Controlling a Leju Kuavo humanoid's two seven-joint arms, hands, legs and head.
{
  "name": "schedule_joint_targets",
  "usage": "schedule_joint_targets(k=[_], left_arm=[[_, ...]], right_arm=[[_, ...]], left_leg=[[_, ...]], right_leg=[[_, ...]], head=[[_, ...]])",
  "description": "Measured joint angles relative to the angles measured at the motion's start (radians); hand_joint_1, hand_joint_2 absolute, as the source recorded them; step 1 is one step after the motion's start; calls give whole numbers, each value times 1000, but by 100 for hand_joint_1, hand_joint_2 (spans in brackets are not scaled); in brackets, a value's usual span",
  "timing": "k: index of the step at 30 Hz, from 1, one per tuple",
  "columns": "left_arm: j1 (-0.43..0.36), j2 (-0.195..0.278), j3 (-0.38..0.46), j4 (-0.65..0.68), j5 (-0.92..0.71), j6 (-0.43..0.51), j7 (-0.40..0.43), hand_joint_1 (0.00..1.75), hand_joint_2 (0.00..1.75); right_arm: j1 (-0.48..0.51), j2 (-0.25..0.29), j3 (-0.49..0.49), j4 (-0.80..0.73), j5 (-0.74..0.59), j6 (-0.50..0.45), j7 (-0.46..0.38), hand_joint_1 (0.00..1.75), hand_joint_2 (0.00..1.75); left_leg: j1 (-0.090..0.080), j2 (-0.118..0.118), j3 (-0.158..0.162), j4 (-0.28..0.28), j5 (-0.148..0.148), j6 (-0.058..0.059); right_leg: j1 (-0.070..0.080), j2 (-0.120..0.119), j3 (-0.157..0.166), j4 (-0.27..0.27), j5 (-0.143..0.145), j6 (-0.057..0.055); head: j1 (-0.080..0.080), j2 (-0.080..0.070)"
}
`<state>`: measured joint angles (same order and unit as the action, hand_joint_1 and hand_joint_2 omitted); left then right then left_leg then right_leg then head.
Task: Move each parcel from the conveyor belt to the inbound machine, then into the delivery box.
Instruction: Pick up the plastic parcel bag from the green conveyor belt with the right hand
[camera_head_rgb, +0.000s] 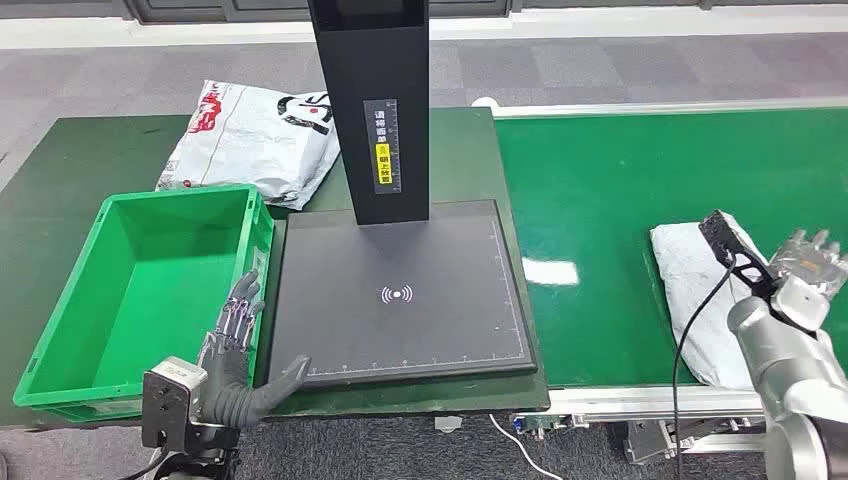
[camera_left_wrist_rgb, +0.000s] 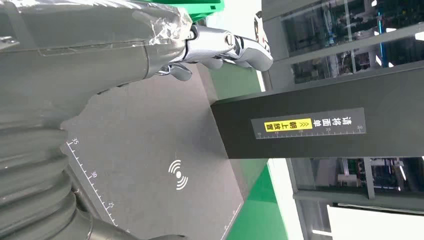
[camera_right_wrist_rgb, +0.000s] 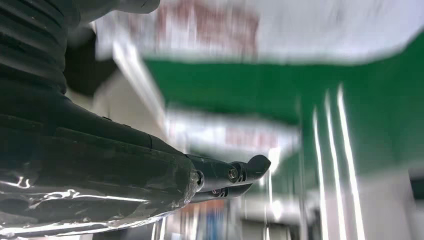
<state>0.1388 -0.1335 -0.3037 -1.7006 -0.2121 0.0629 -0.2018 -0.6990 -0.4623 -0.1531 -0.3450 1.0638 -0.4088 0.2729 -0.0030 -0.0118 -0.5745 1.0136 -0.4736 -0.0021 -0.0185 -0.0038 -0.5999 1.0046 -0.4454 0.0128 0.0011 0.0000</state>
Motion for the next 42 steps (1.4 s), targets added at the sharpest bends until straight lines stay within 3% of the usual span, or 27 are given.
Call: schedule_joint_targets(k=[8,18,35,42], left_arm=[[-1,5,0,2,5,-18,0,0,175],[-1,5,0,2,10,-28,0,0,175],[-1,9,0,-4,62,-112,-3,0,175],[-1,13,0,-3,79,-137,-8,0,175]], right_arm=[[5,11,-162,16,-44,64,-4,0,175],[10,19,-229,19,-89,100,-12,0,175],[148,68,-565,44,-517,474,-263,0,175],[171,87,-656,45,-569,519,-299,0,175]], left_leg=[[0,0,0,0,0,0],[0,1,1,0,0,0],[1,-1,0,0,0,0],[1,0,1,0,0,0]], right_leg=[[0,1,0,0,0,0],[0,1,0,0,0,0],[1,-1,0,0,0,0],[1,0,1,0,-1,0]], head=[[0,0],[0,0],[0,0],[0,0]])
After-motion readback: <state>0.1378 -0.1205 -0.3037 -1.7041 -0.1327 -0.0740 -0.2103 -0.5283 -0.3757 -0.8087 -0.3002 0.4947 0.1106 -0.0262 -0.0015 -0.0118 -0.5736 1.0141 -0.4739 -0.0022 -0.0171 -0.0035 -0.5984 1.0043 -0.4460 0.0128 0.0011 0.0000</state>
